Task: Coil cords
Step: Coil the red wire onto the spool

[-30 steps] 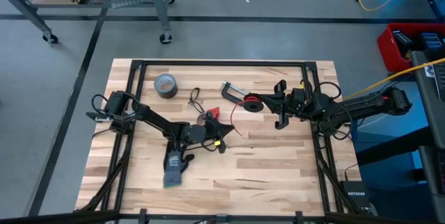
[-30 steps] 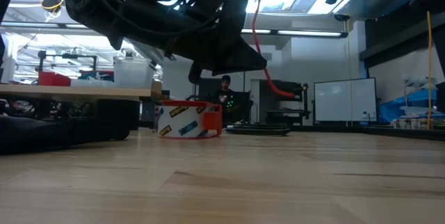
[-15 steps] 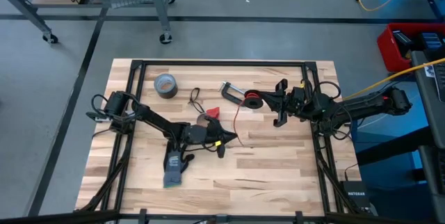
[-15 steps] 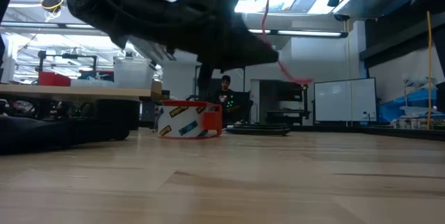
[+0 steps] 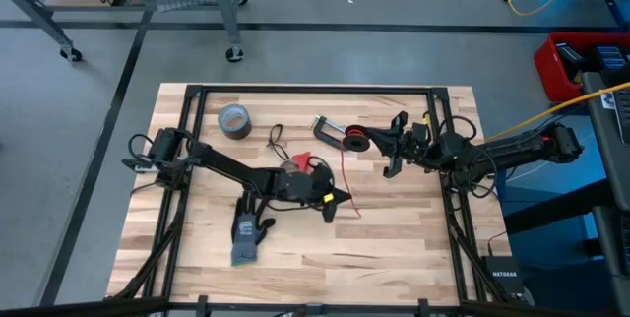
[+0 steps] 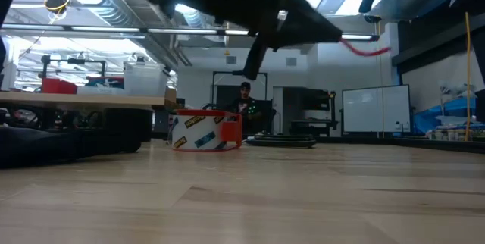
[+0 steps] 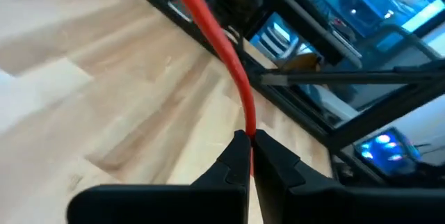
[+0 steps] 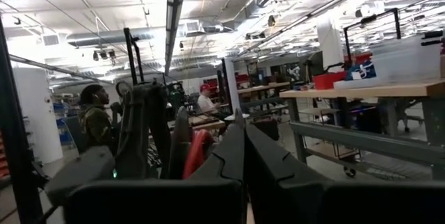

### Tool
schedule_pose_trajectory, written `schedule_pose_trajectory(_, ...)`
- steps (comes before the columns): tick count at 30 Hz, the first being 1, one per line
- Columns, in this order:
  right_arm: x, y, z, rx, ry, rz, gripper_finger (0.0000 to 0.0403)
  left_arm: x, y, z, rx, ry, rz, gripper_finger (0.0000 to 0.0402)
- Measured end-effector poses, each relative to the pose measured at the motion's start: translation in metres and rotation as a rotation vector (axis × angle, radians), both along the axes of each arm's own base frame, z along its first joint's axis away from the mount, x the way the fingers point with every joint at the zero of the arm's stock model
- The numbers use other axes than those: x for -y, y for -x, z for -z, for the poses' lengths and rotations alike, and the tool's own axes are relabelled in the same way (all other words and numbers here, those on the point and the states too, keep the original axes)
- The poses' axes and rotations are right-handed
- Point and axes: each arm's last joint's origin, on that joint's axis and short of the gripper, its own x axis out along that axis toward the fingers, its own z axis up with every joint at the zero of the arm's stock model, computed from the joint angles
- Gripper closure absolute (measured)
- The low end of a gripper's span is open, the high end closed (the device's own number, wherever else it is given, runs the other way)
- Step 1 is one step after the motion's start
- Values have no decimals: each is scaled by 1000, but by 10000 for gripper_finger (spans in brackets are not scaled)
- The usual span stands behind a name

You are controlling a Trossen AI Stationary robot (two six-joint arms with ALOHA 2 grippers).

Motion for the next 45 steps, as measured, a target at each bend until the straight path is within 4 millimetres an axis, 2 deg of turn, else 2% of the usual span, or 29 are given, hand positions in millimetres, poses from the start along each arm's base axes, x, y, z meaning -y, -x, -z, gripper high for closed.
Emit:
schedule_pose_trajectory(5, 2, -1, 5, -51, -15, 56, 398, 3, -10, -19, 19, 55, 78, 401)
schedule_pose_trajectory(10, 3, -3, 10, -105, -30, 121, 398, 6, -16, -30, -17, 70, 147, 401)
schedule_pose_trajectory(19, 5, -15, 26, -174, -70, 202, 398, 7, -18, -34, -51, 74, 169, 401)
schedule_pose_trajectory(28, 7, -16, 27, -144, -120, 309, 398, 9, -18, -35, -49, 116, 216, 402)
schedule_pose_trajectory(39, 6, -18, 30, -180, -100, 267, 398, 7, -21, -47, 55, 148, 318, 401)
schedule_pose_trajectory(45, 6, -18, 34, -213, -111, 263, 398, 4, -27, -65, 112, 152, 367, 401)
